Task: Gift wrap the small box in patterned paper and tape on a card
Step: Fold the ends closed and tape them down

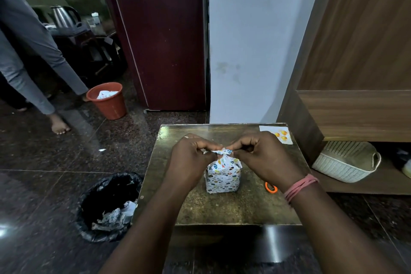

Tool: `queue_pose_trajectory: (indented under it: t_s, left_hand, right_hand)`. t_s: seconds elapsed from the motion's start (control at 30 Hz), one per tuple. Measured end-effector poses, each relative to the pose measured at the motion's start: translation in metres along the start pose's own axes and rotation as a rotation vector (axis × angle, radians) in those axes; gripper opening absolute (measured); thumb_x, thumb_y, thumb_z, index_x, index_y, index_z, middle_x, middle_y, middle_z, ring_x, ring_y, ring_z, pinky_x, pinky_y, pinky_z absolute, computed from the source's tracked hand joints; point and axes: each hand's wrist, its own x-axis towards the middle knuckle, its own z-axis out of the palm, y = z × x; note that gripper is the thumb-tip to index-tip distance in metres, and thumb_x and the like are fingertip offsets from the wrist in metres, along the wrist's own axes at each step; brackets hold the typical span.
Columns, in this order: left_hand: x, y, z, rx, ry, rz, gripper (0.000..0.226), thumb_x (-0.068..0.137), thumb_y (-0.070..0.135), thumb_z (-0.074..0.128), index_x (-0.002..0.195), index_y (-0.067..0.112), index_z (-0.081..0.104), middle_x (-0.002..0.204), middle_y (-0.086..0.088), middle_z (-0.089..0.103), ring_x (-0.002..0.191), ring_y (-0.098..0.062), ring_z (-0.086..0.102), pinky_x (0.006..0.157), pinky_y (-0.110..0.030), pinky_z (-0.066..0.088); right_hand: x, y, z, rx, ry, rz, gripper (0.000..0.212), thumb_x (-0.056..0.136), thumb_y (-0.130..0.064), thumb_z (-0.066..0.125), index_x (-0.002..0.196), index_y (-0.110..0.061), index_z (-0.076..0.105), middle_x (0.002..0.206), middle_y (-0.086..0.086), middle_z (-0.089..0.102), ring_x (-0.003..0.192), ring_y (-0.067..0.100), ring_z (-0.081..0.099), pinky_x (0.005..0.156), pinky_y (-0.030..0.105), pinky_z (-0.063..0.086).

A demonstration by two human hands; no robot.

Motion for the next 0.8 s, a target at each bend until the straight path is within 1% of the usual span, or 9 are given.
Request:
queue_pose_trajectory:
  t_s: [0.13,0.23,0.33,0.43,0.53,0.6,0.7,0.73,0.8]
  left_hand:
    - [0.001,-0.003,-0.003,0.067,-0.022,0.047,0.02,0.08,0.012,0.085,0.092,0.028,0.084,0.077,0.013,0.056,0.062,0.003,0.049,0.058,-0.011,0.036]
    - [0.0,-0.004,-0.006,0.181,-0.043,0.123,0.022,0.085,0.019,0.082,0.099,0.035,0.082,0.085,0.016,0.06,0.072,-0.002,0.052,0.063,-0.018,0.041]
    - [-0.005,-0.003,-0.012,0.252,-0.056,0.204,0.02,0.084,0.022,0.083,0.098,0.037,0.081,0.093,0.019,0.067,0.083,-0.002,0.062,0.075,-0.025,0.051]
    - [-0.006,-0.005,-0.016,0.256,-0.094,0.237,0.017,0.084,0.02,0.083,0.092,0.035,0.081,0.095,0.02,0.067,0.09,-0.001,0.064,0.083,-0.031,0.054]
    - [-0.005,-0.008,-0.016,0.284,-0.132,0.245,0.013,0.087,0.02,0.079,0.09,0.032,0.079,0.097,0.019,0.069,0.095,-0.001,0.065,0.089,-0.037,0.055]
    - [-0.006,-0.006,-0.018,0.295,-0.162,0.241,0.011,0.088,0.023,0.072,0.092,0.031,0.079,0.102,0.019,0.07,0.098,0.0,0.065,0.09,-0.037,0.055]
    - [-0.006,-0.002,-0.025,0.288,-0.241,0.217,0.034,0.084,0.044,0.053,0.101,0.034,0.081,0.114,0.019,0.064,0.11,0.0,0.06,0.09,-0.031,0.053]
    - [-0.006,-0.002,-0.028,0.326,-0.261,0.241,0.039,0.085,0.052,0.049,0.104,0.038,0.081,0.114,0.018,0.062,0.116,-0.002,0.056,0.093,-0.033,0.051]
    - [-0.007,-0.006,-0.031,0.459,-0.262,0.31,0.047,0.085,0.076,0.049,0.106,0.045,0.078,0.105,0.019,0.058,0.121,-0.007,0.05,0.096,-0.033,0.046]
  right_hand:
    - [-0.001,-0.001,-0.006,-0.072,-0.083,-0.033,0.023,0.086,-0.001,0.075,0.09,-0.022,0.083,0.092,-0.015,0.074,0.09,-0.001,0.068,0.083,0.019,0.054]
    - [-0.002,-0.003,-0.007,-0.127,-0.08,-0.013,0.022,0.09,-0.004,0.071,0.091,-0.023,0.083,0.094,-0.016,0.075,0.093,-0.002,0.068,0.089,0.025,0.056]
    - [-0.002,-0.003,-0.007,-0.151,-0.097,0.011,0.022,0.09,-0.005,0.069,0.091,-0.022,0.083,0.095,-0.013,0.076,0.092,-0.001,0.068,0.089,0.031,0.057]
    - [-0.003,-0.008,-0.009,-0.14,-0.13,0.011,0.023,0.089,-0.005,0.07,0.091,-0.024,0.083,0.095,-0.01,0.077,0.094,0.003,0.069,0.088,0.036,0.058]
    - [-0.009,-0.018,-0.015,-0.254,-0.226,0.005,0.032,0.089,-0.004,0.063,0.105,-0.025,0.081,0.112,0.0,0.076,0.105,0.016,0.068,0.091,0.038,0.056]
    - [-0.012,-0.024,-0.019,-0.341,-0.269,0.027,0.045,0.085,-0.002,0.056,0.114,-0.03,0.078,0.119,-0.008,0.073,0.1,0.015,0.069,0.086,0.035,0.058]
    - [-0.015,-0.034,-0.023,-0.468,-0.315,0.05,0.054,0.083,-0.006,0.053,0.124,-0.035,0.072,0.127,-0.013,0.068,0.107,0.019,0.068,0.087,0.035,0.057]
    - [-0.016,-0.039,-0.022,-0.544,-0.33,0.044,0.052,0.084,-0.011,0.054,0.125,-0.038,0.071,0.127,-0.012,0.067,0.112,0.021,0.065,0.088,0.035,0.056]
    - [-0.019,-0.049,-0.022,-0.725,-0.348,0.001,0.037,0.085,-0.023,0.056,0.116,-0.038,0.069,0.116,-0.007,0.065,0.109,0.025,0.063,0.079,0.032,0.053]
